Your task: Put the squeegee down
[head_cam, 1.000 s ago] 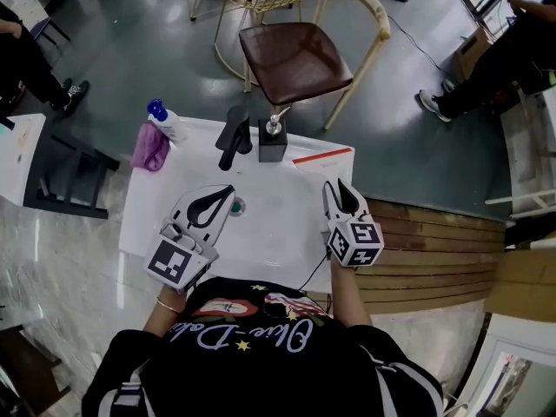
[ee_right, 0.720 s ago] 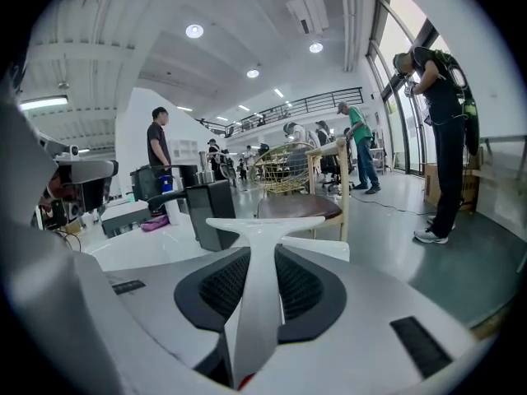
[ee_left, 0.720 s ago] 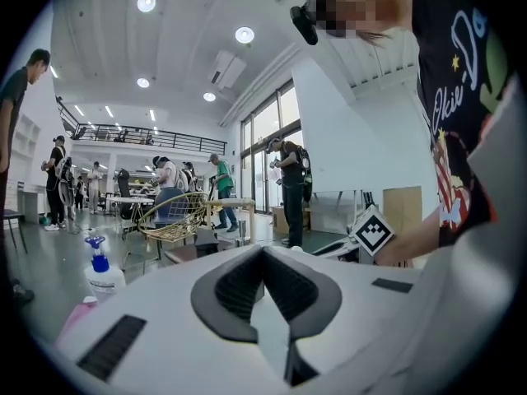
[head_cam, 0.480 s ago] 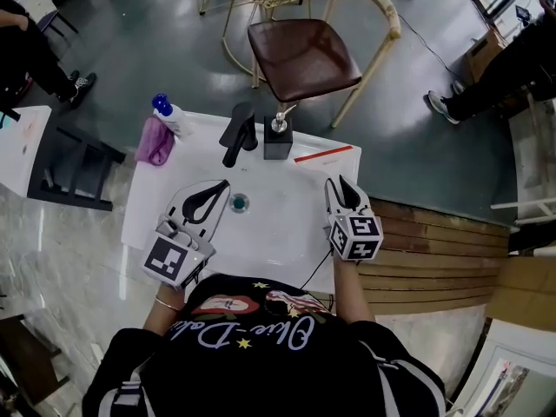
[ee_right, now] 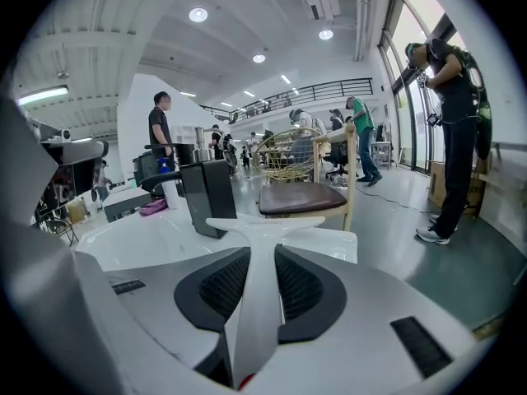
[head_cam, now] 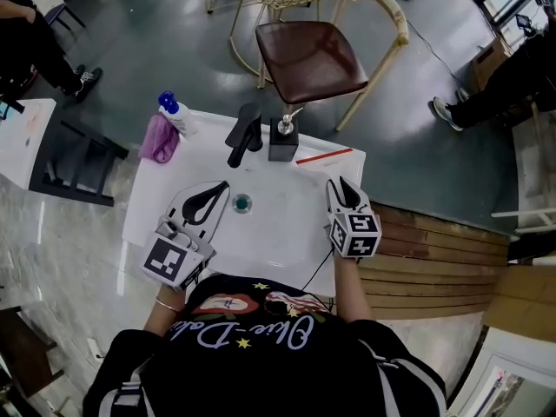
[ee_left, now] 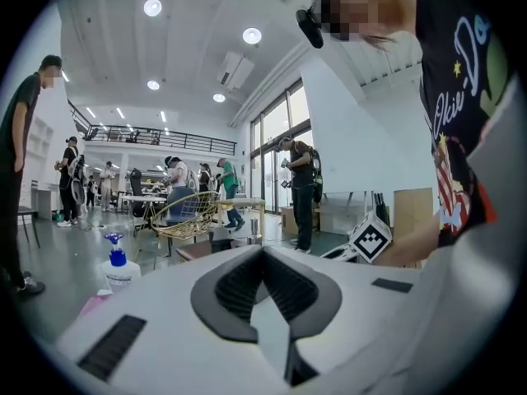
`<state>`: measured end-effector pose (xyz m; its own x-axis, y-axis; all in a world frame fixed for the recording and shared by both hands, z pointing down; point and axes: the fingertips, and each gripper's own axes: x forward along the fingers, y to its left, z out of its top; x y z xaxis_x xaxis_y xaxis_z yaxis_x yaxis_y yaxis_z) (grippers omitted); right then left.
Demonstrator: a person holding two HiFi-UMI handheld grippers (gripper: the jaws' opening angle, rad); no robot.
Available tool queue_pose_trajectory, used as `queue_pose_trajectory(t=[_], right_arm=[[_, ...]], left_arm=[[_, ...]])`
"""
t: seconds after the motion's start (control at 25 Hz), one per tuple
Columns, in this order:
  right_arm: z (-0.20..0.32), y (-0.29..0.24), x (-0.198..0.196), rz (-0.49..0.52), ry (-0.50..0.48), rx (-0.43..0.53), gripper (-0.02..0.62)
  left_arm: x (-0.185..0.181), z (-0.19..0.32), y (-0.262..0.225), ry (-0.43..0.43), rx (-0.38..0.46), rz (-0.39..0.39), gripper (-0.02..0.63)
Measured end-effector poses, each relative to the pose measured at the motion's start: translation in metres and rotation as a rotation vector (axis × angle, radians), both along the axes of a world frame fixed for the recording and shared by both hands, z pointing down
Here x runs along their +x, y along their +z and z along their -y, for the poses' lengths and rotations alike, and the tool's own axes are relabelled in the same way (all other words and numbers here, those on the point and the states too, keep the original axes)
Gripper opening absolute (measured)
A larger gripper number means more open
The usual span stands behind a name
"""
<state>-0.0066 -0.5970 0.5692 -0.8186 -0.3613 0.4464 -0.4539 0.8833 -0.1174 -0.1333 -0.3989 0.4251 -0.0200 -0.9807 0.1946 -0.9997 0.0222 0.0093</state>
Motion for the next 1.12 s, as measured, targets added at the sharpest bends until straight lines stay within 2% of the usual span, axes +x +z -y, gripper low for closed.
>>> queue_pose_trajectory(t=[1.12], right_arm=[[0.001, 0.02, -0.009, -0.113, -0.044, 0.034, 0.109]], left_arm=[[-0.008, -0.003, 0.004, -0.04, -0.008, -0.007, -0.003]])
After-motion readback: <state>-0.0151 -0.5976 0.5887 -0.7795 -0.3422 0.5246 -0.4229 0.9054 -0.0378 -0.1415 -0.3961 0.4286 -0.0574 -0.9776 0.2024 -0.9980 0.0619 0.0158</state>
